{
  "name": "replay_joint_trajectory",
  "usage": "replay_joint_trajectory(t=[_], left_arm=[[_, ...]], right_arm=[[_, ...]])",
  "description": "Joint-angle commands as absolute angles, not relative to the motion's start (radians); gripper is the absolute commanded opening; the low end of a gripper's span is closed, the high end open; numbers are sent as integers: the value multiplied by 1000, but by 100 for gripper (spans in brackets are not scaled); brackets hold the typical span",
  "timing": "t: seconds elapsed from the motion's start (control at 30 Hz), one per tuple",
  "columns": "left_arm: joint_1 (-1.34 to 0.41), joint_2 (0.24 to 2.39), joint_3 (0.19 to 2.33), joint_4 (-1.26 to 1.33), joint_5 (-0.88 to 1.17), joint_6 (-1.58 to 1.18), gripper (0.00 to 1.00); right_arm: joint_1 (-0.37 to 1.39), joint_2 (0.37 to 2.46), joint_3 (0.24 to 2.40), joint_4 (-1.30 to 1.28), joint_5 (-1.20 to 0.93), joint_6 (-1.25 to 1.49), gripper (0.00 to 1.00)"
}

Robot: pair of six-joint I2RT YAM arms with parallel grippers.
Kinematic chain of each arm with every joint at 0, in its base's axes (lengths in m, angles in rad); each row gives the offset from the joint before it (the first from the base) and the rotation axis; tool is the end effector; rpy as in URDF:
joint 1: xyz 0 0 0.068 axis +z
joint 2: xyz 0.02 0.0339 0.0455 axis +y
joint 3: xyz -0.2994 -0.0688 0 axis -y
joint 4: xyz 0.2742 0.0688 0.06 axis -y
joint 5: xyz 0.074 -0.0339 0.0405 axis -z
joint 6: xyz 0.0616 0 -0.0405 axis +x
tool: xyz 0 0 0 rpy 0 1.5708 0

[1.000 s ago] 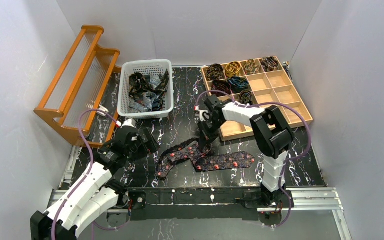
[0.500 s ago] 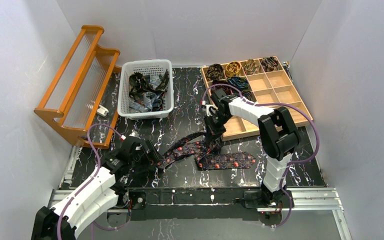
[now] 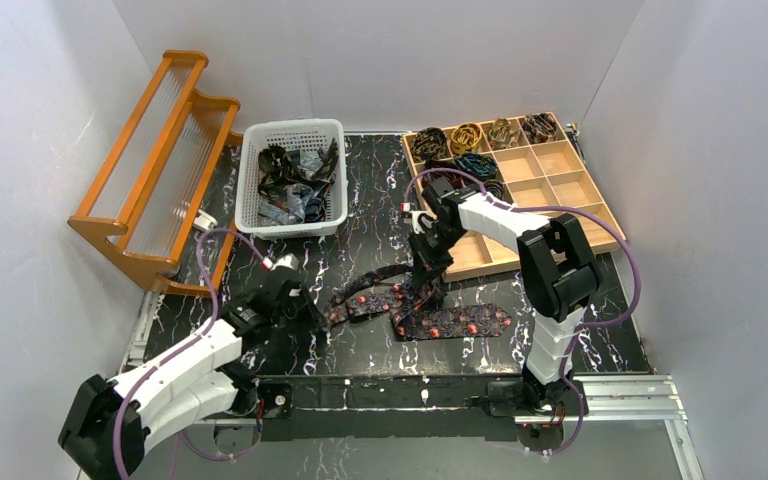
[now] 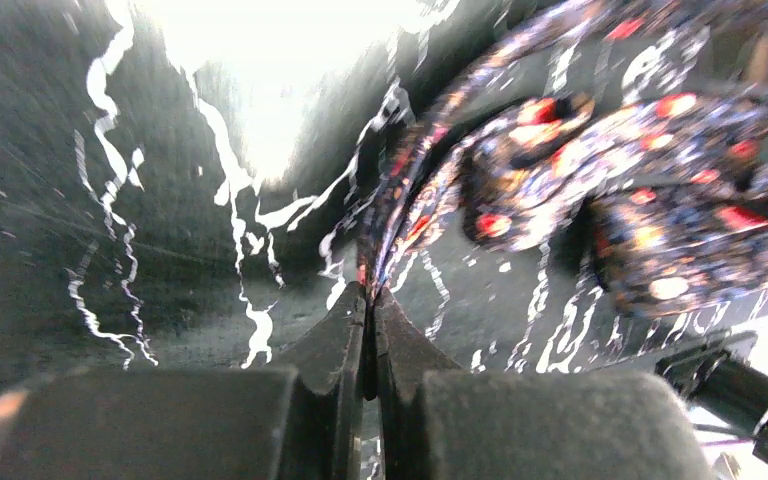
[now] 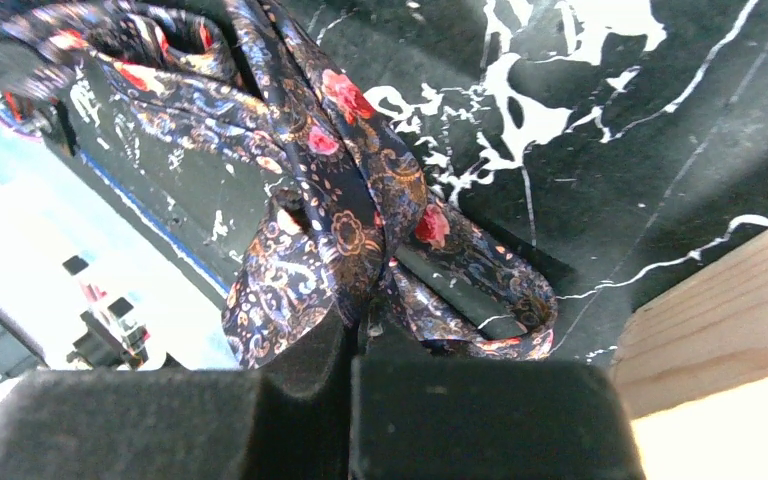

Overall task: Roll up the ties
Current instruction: Flatten out the tie at the center of the board.

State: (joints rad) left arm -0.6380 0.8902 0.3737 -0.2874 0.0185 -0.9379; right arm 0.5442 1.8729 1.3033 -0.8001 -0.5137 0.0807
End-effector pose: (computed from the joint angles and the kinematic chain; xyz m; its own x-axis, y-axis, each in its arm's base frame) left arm 0.1550 -0.1163 0.1653 -0.8306 -0.3878 -0.3997 -0.1081 0.8163 -0.5674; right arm 0.3247 0.2319 0.1769 -0.8787 -0.4497 -0.1603 -0.4656 0.7329 0.4960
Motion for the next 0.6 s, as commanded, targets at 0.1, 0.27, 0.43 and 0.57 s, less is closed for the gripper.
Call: replay_joint_trajectory(t=[0.1, 0.27, 0.43, 0.57], left_arm=[[-642, 731, 739, -619, -552, -751, 0], [-643, 702, 835, -690, -740, -636, 0], [-643, 674, 818, -759, -774, -686, 0], [-643, 646, 842, -831, -849, -728, 0]], right_arm=[[582, 1856, 1369, -866, -764, 2, 3], [734, 1986, 1496, -858, -736, -49, 8], [727, 2051, 1633, -817, -383, 135, 52], [719, 1904, 1594, -758, -204, 172, 85]])
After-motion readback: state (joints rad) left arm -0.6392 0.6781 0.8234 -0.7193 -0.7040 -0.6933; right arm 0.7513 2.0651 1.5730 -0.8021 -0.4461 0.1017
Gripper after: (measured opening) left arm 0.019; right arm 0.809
